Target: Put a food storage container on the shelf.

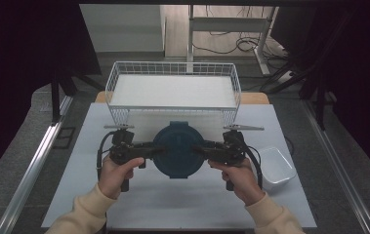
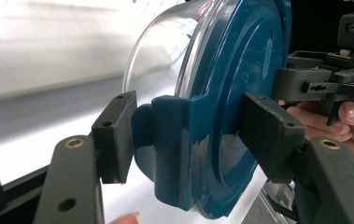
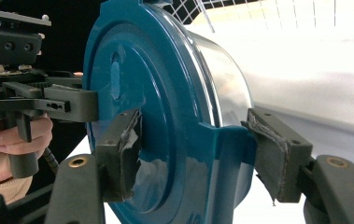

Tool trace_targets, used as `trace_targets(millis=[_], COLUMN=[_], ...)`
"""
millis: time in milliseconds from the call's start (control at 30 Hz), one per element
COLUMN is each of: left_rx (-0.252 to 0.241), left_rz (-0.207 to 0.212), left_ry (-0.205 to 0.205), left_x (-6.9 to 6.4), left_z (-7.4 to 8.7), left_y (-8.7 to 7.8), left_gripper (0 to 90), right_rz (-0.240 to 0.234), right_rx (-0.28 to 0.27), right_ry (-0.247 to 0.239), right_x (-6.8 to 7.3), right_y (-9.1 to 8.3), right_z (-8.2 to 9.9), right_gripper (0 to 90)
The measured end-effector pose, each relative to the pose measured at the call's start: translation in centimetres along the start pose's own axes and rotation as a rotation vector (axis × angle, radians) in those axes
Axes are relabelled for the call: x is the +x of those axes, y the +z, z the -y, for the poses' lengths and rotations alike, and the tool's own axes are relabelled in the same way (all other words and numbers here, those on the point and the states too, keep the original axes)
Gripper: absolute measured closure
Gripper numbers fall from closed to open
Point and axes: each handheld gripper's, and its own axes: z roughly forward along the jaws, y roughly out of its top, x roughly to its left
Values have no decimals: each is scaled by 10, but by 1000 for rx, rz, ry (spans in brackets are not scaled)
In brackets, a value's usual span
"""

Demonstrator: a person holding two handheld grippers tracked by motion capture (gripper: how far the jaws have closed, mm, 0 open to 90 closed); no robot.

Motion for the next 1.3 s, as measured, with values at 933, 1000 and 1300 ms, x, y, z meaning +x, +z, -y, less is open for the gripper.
trace_targets(millis=[933, 1000, 1300], left_rx=[-57, -61, -73], left_rz=[5, 7, 3], left_ry=[68, 67, 86], left_x=[-8, -8, -9], left_z=[-52, -57, -78], left_y=[-15, -17, -24], left_gripper=[386, 386, 386], right_rz=[10, 9, 7], right_rx=[-51, -52, -60], right_ry=[-85, -88, -103], right_x=[13, 14, 19], right_y=[-6, -6, -5], right_z=[-58, -61, -84], right_gripper=[374, 374, 374])
